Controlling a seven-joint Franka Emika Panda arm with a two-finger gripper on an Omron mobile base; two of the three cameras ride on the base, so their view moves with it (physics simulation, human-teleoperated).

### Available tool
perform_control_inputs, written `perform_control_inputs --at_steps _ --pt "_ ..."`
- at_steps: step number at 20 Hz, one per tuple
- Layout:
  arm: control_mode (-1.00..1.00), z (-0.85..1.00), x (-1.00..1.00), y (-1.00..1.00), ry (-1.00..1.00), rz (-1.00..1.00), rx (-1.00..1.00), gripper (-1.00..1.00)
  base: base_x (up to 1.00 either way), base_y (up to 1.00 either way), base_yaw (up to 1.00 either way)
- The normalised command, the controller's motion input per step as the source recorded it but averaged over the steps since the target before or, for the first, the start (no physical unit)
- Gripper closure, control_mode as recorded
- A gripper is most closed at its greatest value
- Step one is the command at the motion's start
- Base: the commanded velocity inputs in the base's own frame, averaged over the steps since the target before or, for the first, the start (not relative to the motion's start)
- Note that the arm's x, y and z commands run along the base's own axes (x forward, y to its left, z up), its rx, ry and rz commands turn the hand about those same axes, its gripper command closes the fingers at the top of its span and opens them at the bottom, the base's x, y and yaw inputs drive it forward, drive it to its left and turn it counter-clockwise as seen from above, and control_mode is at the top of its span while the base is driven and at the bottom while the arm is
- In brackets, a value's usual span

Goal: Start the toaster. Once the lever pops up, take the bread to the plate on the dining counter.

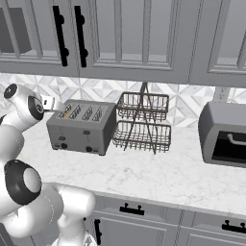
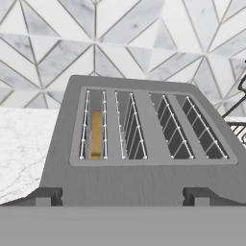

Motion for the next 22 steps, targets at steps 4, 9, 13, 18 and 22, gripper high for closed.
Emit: perform_control_inputs --at_steps 4,9,13,18,22 --pt "-1.0 0.0 0.0 0.0 0.0 0.0 0.0 -1.0 0.0 0.0 0.0" --pt "-1.0 0.0 0.0 0.0 0.0 0.0 0.0 -1.0 0.0 0.0 0.0" --pt "-1.0 0.0 0.0 0.0 0.0 0.0 0.0 -1.0 0.0 0.0 0.0" --pt "-1.0 0.0 0.0 0.0 0.0 0.0 0.0 -1.0 0.0 0.0 0.0" --pt "-1.0 0.0 0.0 0.0 0.0 0.0 0.0 -1.0 0.0 0.0 0.0"
